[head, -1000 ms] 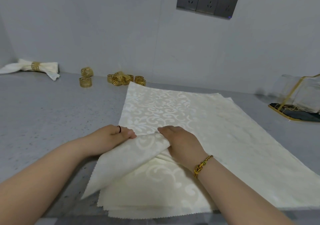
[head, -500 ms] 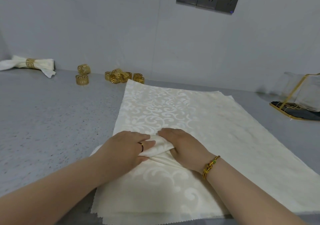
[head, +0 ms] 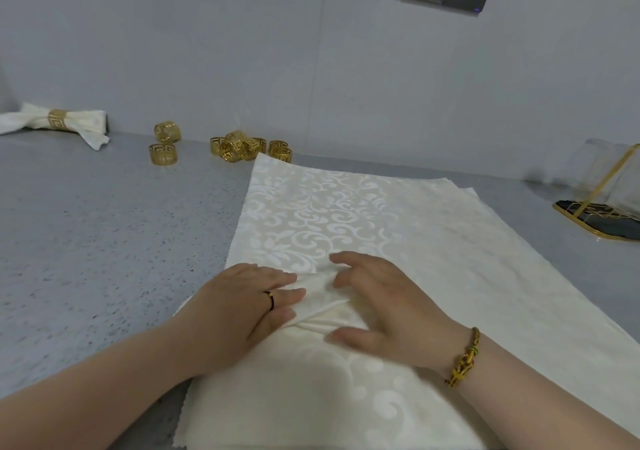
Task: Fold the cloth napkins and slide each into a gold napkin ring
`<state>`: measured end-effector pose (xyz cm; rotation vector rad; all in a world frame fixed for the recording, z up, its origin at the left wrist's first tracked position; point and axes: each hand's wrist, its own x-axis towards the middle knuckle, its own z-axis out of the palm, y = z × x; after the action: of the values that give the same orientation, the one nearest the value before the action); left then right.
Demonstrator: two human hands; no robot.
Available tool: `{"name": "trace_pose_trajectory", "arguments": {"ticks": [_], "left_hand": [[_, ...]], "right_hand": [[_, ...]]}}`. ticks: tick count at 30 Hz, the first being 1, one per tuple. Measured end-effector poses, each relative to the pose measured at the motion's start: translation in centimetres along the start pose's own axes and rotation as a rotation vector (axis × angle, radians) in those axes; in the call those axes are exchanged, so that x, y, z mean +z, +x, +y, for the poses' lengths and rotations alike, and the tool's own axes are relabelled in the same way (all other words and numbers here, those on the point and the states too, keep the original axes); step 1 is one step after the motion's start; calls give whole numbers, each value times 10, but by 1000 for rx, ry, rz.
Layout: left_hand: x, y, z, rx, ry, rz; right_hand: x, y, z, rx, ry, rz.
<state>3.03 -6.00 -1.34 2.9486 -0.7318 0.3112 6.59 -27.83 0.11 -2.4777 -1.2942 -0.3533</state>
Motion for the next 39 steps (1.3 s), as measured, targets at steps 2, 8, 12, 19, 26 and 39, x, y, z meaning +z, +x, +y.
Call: {"name": "trace_pose_trajectory", "arguments": {"ticks": [2,8,12,19,26,39], "left_hand": [[1,0,-1,-16,-20,23],[3,1,-3,-111,-245,86],[2,11,-3,-188,-378,-70],[-6,23,0,-155,-420,-109],[2,18,5,-139,-246,84],[15,25,-4,-71,28,231]], "right_hand": [[0,11,-6,-63,49,4],[10,20,-5,-27,108,-133],[5,22,-3,43,187,-224],[1,37,-6,76,152,-312],[8,37,-8,67,75,-205],[9,32,-7,108,62,-144]]}}
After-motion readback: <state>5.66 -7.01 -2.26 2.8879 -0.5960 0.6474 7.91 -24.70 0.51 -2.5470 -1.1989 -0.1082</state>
